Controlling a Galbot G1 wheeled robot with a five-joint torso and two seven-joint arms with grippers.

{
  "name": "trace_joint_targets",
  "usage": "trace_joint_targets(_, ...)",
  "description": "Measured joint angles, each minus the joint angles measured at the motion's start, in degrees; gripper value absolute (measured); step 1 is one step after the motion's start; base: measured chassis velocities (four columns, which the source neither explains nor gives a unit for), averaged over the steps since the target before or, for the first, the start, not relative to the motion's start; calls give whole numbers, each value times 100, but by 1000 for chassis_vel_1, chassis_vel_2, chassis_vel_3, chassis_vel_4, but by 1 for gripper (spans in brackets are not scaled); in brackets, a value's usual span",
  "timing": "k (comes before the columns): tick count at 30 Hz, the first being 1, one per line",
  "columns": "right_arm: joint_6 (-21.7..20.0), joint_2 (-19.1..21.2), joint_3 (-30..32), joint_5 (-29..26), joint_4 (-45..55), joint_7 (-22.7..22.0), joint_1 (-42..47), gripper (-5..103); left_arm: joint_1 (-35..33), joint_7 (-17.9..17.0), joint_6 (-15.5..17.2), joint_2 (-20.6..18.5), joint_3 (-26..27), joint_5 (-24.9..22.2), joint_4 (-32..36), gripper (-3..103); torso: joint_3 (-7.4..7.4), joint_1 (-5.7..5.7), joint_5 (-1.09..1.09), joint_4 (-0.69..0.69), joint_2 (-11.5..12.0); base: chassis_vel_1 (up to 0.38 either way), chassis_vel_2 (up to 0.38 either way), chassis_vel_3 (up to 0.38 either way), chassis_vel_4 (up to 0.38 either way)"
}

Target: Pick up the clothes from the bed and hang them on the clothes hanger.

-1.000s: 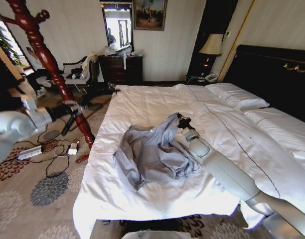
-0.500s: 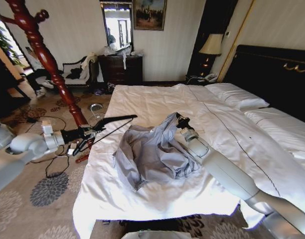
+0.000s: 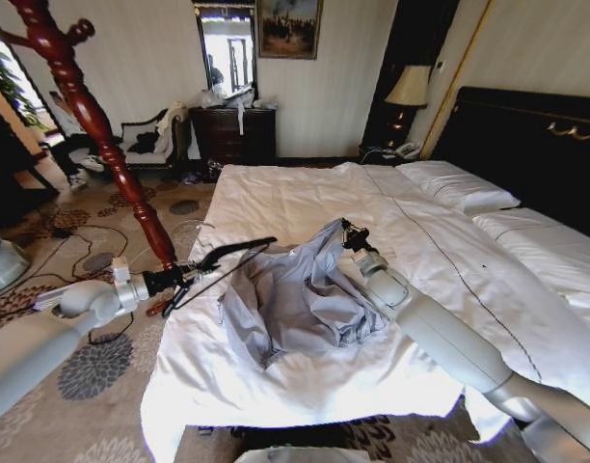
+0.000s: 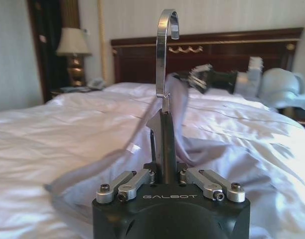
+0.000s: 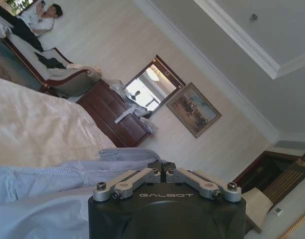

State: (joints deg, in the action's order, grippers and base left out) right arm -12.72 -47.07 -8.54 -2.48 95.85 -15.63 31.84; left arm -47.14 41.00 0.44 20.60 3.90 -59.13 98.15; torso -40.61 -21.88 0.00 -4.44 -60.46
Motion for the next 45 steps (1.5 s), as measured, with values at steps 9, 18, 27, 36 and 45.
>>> trace_joint_targets(9,-5,109,37,-40,152,-7,27,0,463,-468,-98,303,-379,408,120,15,0,0,0,-3,0,0,0,0,0)
trace_joint_targets(18,79,269,133,-48,359,12,99,0,1081,-213,30,543,-1187,396,47,15,0,0,-1,-2,0,0,0,0,0)
trace_joint_targets(27,107,374,185,-84,548,23,166,0,1949,-133,150,904,-2136,392,-305,15,0,0,-1,-1,0,0,0,0,0)
trace_joint_targets(36,120,438,260,-151,685,25,216,0,2685,-207,257,1354,-2619,278,-726,15,0,0,0,-1,0,0,0,0,0)
trace_joint_targets(45,113,495,283,-213,767,24,214,0,3044,-248,313,1602,-2932,192,-961,15,0,0,-1,-2,0,0,0,0,0)
